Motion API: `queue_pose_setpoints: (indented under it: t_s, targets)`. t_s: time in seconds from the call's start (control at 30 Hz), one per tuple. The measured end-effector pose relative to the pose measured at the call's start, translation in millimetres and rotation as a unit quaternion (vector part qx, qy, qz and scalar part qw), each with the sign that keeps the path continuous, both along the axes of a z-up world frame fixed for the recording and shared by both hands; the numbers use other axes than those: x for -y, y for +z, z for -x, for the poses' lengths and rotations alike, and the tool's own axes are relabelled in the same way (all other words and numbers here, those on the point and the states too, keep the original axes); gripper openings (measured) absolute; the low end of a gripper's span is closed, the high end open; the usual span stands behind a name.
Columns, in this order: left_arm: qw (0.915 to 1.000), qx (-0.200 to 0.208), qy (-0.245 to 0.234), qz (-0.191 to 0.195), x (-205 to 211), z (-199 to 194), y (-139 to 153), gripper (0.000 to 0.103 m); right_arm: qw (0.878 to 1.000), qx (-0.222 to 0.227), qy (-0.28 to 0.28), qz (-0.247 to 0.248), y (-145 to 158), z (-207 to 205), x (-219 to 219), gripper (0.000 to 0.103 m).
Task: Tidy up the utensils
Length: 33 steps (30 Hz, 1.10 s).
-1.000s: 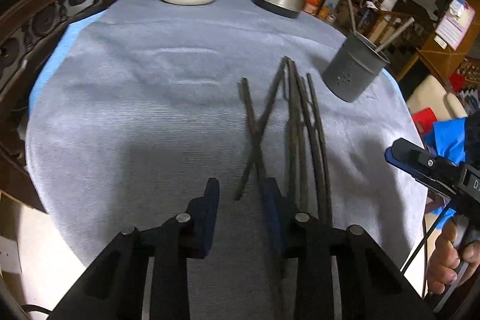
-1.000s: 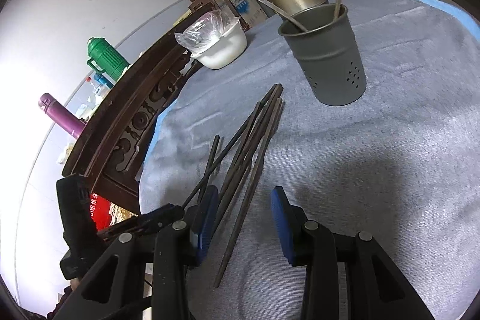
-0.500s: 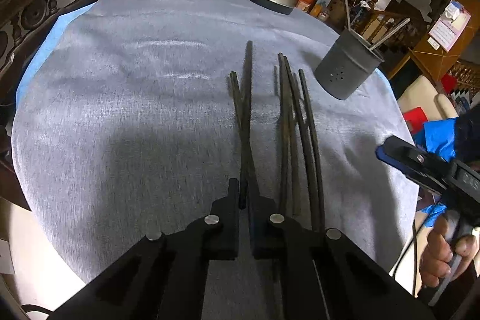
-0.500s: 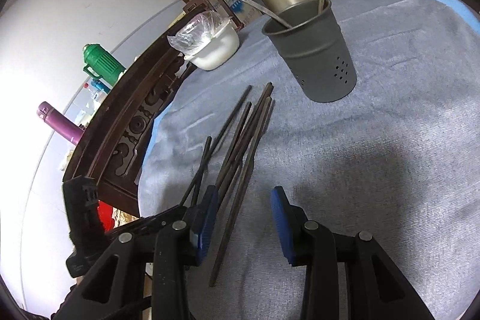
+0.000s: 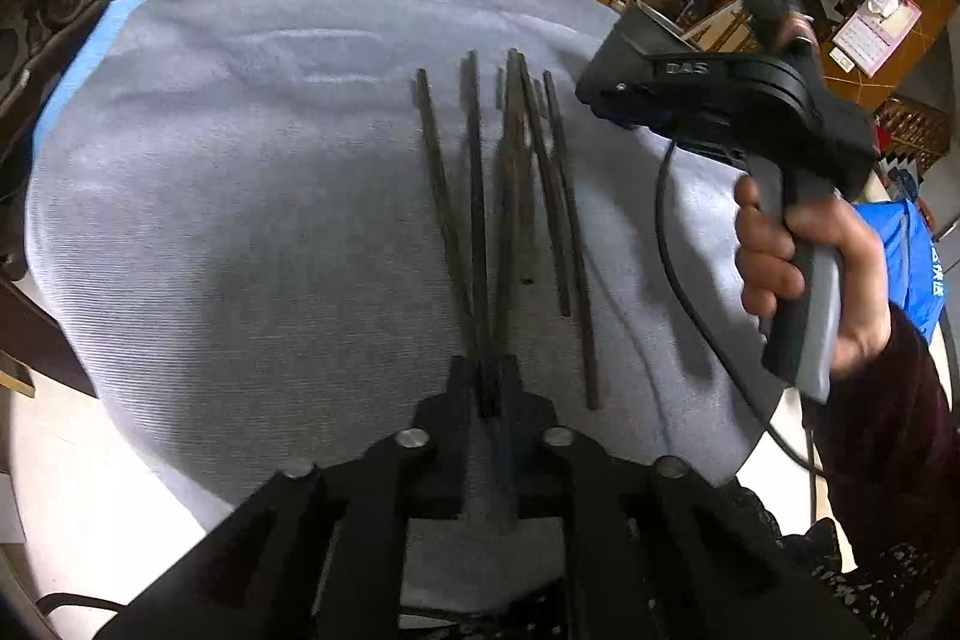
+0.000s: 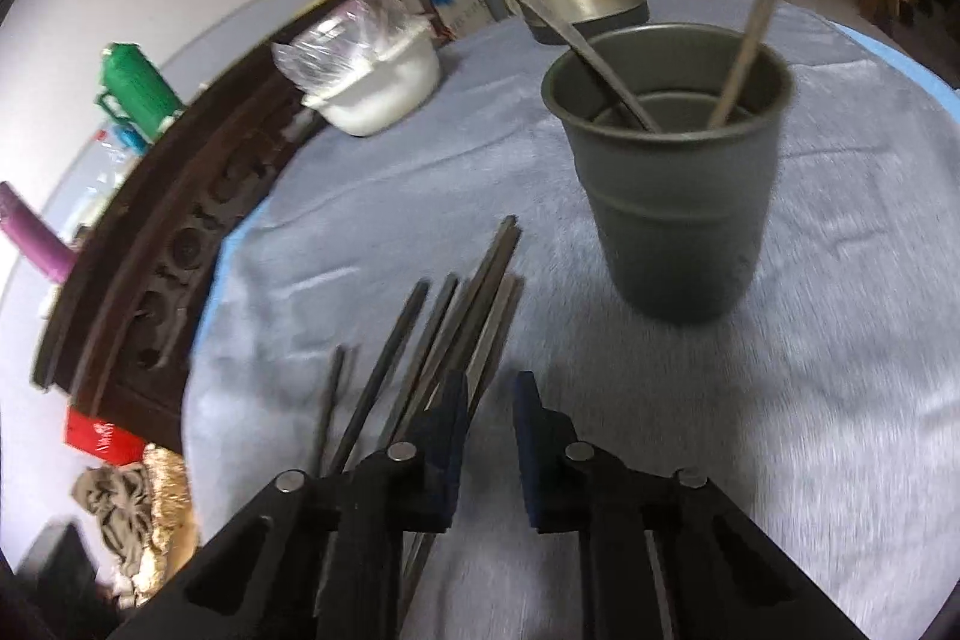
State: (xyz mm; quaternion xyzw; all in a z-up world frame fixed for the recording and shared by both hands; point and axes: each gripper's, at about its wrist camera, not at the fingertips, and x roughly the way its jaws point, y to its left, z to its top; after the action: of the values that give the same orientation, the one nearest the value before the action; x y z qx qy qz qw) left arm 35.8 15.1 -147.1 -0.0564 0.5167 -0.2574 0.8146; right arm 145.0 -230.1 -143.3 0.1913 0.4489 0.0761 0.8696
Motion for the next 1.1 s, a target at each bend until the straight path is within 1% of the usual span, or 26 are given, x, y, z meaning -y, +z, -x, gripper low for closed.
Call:
queue_pose_setpoints:
  t_s: [0.07, 0.23, 0.3, 0.37, 0.4, 0.47, 0.57, 0.67, 0.73, 0.83, 0.9, 0.97, 1.03, 1.1]
  targets:
    - [0.9998, 0.009, 0.016, 0.011, -9.9, -2.3, 5.6, 0.025, 1.000, -0.010, -0.005, 0.007, -3.1, -11.1, -2.3, 0.016]
    - [0.9983, 0.036, 0.044, 0.015, -24.9, -17.2, 21.7, 0.025, 0.999, -0.042, -0.011, 0.022, -15.0, -33.5, -8.2, 0.016]
    - [0.9977, 0.047, 0.047, 0.011, -25.1, -24.2, 27.8, 0.025, 0.998, -0.054, -0.009, 0.009, -19.3, -38.5, -9.3, 0.017]
    - [0.9972, 0.058, 0.048, 0.004, -24.3, -33.0, 33.6, 0.025, 0.998, -0.055, -0.002, 0.028, -17.2, -40.4, -14.6, 0.016]
    - [0.9971, 0.060, 0.048, 0.000, -22.0, -37.4, 35.2, 0.025, 0.997, -0.057, 0.003, 0.043, -16.4, -40.7, -17.7, 0.013]
    - [0.9972, 0.061, 0.043, -0.001, -19.4, -49.0, 39.8, 0.025, 0.997, -0.061, 0.009, 0.048, -15.8, -38.9, -18.7, 0.010]
    - [0.9984, 0.048, 0.030, -0.008, -9.4, -69.4, 41.2, 0.025, 0.996, -0.064, 0.010, 0.053, -16.0, -33.6, -13.5, 0.007]
    - [0.9992, 0.036, 0.012, -0.014, 6.4, -94.1, 40.3, 0.025, 0.996, -0.065, 0.008, 0.055, -15.5, -26.5, -3.5, 0.007]
    - [0.9997, 0.026, -0.004, -0.005, 14.4, -107.2, 39.5, 0.025, 0.996, -0.064, 0.010, 0.060, -15.0, -21.2, 1.9, 0.007]
    - [0.9998, -0.012, -0.017, 0.004, 30.6, -136.8, 33.1, 0.024, 0.996, -0.066, 0.017, 0.064, -14.8, -16.6, 2.7, 0.007]
    - [0.9989, -0.037, -0.024, 0.013, 42.8, -157.4, 28.5, 0.024, 0.996, -0.070, 0.018, 0.056, -14.7, -16.2, 4.7, 0.007]
    - [0.9982, -0.050, -0.034, 0.005, 55.9, -174.5, 24.7, 0.024, 0.996, -0.079, 0.018, 0.046, -14.8, -17.5, 7.9, 0.008]
    - [0.9978, -0.047, -0.044, -0.013, 68.1, -184.9, 24.7, 0.024, 0.995, -0.090, 0.017, 0.033, -14.9, -18.7, 13.1, 0.008]
    - [0.9965, -0.054, -0.059, -0.025, 80.0, -194.7, 22.1, 0.024, 0.995, -0.098, 0.015, 0.030, -15.4, -22.6, 14.2, 0.009]
